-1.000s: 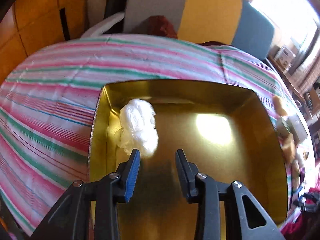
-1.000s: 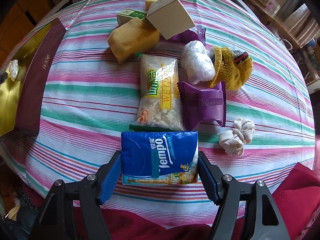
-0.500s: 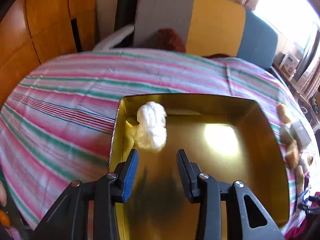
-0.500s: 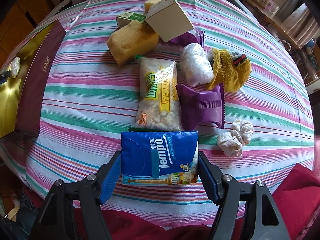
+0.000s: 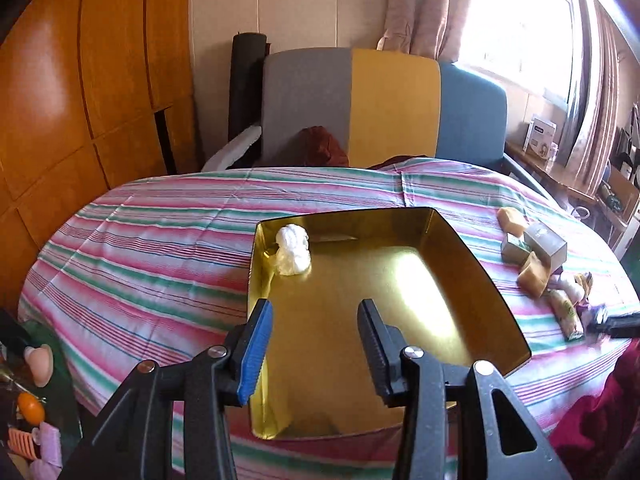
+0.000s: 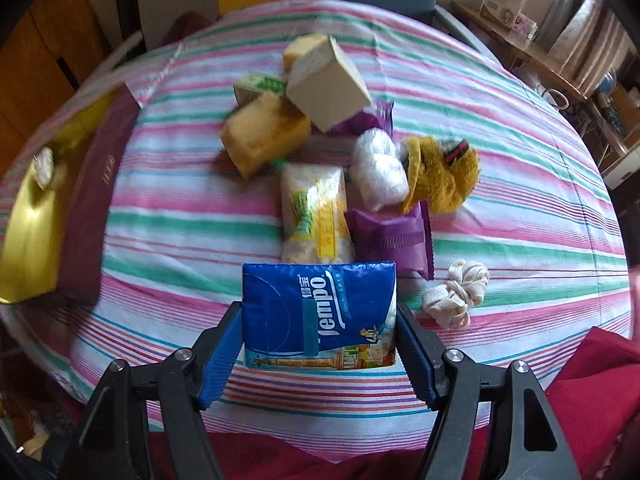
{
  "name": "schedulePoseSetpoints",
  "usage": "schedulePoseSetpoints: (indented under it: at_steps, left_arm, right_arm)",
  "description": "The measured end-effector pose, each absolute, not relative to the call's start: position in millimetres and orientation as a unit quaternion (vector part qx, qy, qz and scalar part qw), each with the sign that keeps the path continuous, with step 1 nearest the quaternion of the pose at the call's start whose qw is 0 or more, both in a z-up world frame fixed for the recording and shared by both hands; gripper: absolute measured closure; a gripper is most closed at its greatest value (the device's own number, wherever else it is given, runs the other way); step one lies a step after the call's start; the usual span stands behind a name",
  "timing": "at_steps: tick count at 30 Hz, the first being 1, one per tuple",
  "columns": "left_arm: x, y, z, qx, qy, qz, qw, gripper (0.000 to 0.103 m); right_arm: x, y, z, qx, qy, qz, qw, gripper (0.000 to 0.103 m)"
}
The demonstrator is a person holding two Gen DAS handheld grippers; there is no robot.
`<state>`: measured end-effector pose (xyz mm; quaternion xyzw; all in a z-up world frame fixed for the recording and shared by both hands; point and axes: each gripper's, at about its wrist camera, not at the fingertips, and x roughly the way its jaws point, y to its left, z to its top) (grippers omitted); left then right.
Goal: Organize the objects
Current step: 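Grasp the blue Tempo tissue pack with the right tool while the left tool withdraws, then carry the tissue pack with the right tool into the tray and release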
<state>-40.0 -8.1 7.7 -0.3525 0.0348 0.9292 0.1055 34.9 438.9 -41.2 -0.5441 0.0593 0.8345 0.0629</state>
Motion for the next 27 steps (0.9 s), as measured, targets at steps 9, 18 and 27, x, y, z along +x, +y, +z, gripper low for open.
schedulePoseSetpoints:
  at_steps: [9, 18, 27]
  left_arm:
    - [-33, -21, -4, -0.368, 0.021, 0.924, 0.098, 0.059]
    - [-31, -30, -8, -0.367, 0.019, 0.926, 0.083, 0.059]
    - [-40, -43, -20, -0.385, 0.001, 0.920, 0.074, 0.059]
  right_arm:
    - [-11, 361, 4, -0.470, 0.023, 0.881, -0.054, 0.030]
    - [-77, 242, 1, -0.467, -0.017, 0.868, -0.165, 0.030]
    - [-152, 128, -39, -0.513, -0.035, 0.829, -0.220, 0.030]
